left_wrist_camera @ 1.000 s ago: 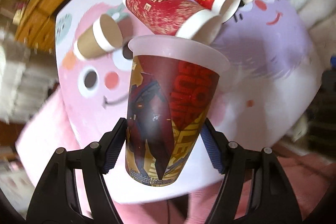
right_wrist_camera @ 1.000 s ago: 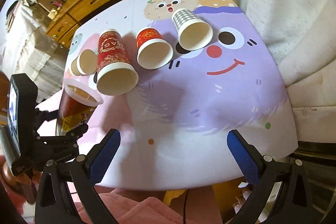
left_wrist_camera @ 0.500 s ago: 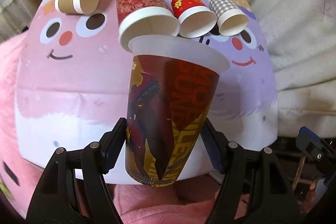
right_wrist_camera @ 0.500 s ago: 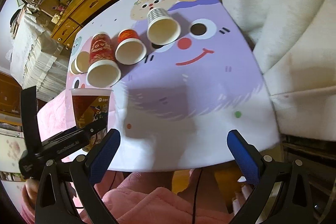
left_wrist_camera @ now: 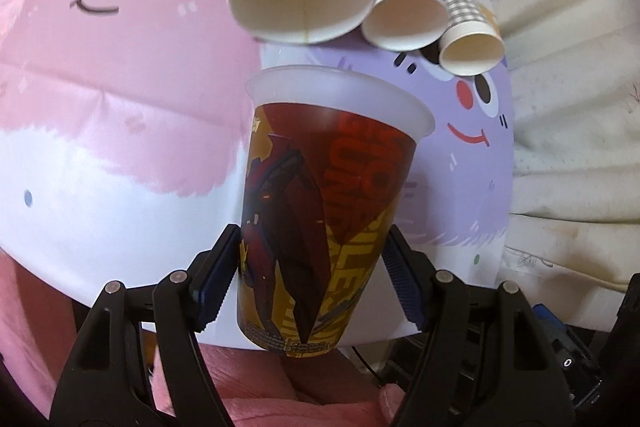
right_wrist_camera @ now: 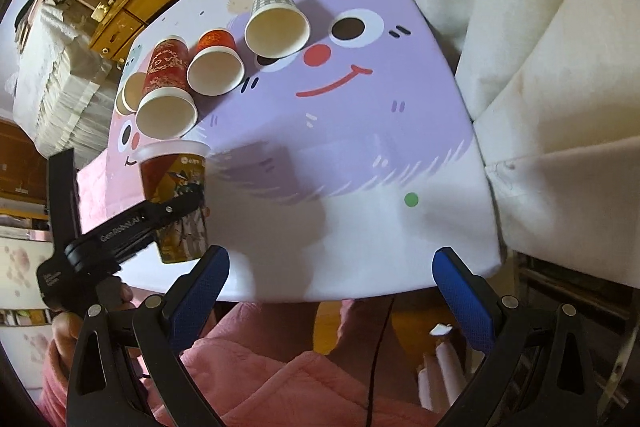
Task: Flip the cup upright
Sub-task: 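Rotate the held cup upright with the left gripper while the right gripper approaches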
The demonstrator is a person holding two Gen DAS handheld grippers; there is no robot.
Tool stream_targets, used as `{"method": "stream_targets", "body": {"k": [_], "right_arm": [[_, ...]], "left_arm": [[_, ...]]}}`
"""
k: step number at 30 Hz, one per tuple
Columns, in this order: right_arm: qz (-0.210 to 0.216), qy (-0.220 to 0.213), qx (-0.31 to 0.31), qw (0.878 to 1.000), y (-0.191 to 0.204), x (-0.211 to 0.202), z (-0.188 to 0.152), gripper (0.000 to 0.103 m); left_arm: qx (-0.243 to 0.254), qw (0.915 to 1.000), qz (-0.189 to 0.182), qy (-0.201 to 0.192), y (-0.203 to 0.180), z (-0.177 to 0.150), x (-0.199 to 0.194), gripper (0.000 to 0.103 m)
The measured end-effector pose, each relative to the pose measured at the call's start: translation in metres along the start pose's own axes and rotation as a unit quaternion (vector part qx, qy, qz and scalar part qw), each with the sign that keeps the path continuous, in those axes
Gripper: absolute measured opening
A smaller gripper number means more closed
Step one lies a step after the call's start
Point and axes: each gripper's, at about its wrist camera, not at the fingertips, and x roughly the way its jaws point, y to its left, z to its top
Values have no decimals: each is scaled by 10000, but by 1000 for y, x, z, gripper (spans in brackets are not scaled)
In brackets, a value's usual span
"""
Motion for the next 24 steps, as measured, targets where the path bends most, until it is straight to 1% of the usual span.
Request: {"method": "stream_targets", "body": {"k": [2,4,6,8,9,12,16,17,20,22,24], "right_arm": [[118,8,80,9999,-1,2,2,103],[166,-8,111,9998,1,4,5,103],[248,-71,94,9996,5,3,8,103],[290,-99,54,9995,10,2,12,103],[317,-97,29,9994,13,2,14,103],[451,-62,-53,9990,24,3,20,103],[717,9,-160,9973,40,7,27,103],[799,48,-169,9967,45,8,29,103],[1124,221,-261,9931,63,12,36,103],[1264,280,-326,9910,78,16,41,103],[1364,376,-357,9893,92,21,46,103]], "left_arm": [[50,9999,-33,130,-1,2,8,68],[102,9987,-61,487,1,5,20,69],[11,9976,-109,685,3,7,26,70],[55,9970,-33,770,4,8,27,78],[174,9967,47,795,3,9,25,82],[555,9950,147,823,-3,9,19,83],[871,9914,164,962,-4,4,7,83],[932,9907,200,974,-4,3,2,83],[1112,9903,240,801,0,-3,-24,84],[1211,9896,290,720,6,-6,-39,84],[1323,9885,465,569,10,-8,-55,84]]}}
